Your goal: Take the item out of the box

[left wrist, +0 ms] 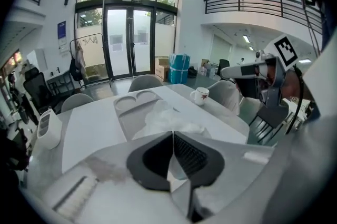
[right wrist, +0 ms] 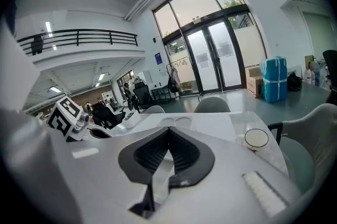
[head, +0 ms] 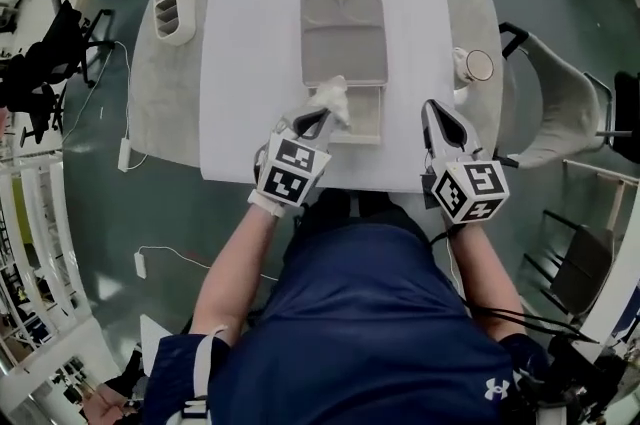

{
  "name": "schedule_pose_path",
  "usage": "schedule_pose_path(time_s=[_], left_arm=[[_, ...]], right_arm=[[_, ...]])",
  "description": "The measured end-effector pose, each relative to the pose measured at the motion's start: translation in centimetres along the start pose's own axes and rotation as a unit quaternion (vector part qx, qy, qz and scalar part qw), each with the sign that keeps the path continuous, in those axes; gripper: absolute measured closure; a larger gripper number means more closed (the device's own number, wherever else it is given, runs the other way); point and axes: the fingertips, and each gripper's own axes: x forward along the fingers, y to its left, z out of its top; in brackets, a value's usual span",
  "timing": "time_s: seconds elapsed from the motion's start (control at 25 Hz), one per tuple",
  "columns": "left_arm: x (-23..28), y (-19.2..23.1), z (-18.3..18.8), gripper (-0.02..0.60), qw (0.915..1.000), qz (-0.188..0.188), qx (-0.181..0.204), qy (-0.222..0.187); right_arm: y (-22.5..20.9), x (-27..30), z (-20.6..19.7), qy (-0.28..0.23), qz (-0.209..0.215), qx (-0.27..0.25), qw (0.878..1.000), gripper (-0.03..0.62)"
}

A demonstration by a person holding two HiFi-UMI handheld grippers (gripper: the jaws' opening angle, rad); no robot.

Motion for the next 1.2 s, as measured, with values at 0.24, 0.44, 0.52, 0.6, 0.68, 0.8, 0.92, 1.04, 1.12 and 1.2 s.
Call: schedule_pose_path(time_s=[0.24,0.44,0.52,0.6,0.68,0.8,0.92,1.04,1.12,1.2], left_arm=[[-3.9,3.2,-1.2,0.572,0.9967,0.064,-0.042,-0.026],[-7.0,6.3,-2.9,0.572,0.9894,0.115,-0.082,-0.036],[-7.9,7.2,-4.0,0.572,0.9863,0.129,-0.097,-0.036],[-8.5,8.1,-5.2,0.572,0.9833,0.141,-0.110,-0.033],[-9.0,8.9,-6.2,0.572,0.9807,0.151,-0.121,-0.029],[-9.3,10.0,-7.2,0.572,0.9778,0.161,-0.131,-0.027],[-9.0,11.2,-8.0,0.572,0.9763,0.163,-0.139,-0.027],[-8.5,12.6,-9.2,0.572,0.9755,0.162,-0.147,-0.024],[-8.3,13.2,-10.0,0.572,0.9749,0.161,-0.153,-0.019],[-8.3,13.6,-10.7,0.572,0.9742,0.162,-0.157,-0.015]], right_arm=[[2.8,1.8,0.8,0.006,0.041,-0.025,0.999,0.591],[5.4,4.1,0.8,0.019,0.078,-0.041,0.996,0.591],[6.4,4.9,0.5,0.024,0.090,-0.045,0.995,0.591],[7.3,5.6,0.2,0.029,0.102,-0.048,0.993,0.591],[8.1,6.2,0.0,0.034,0.110,-0.050,0.992,0.591],[8.9,6.9,-0.3,0.042,0.115,-0.053,0.991,0.591],[9.2,7.6,-0.8,0.049,0.113,-0.054,0.991,0.591],[9.5,8.6,-1.3,0.055,0.108,-0.056,0.991,0.591],[9.7,8.8,-1.4,0.058,0.105,-0.057,0.991,0.591],[9.8,8.7,-1.2,0.060,0.100,-0.057,0.992,0.591]])
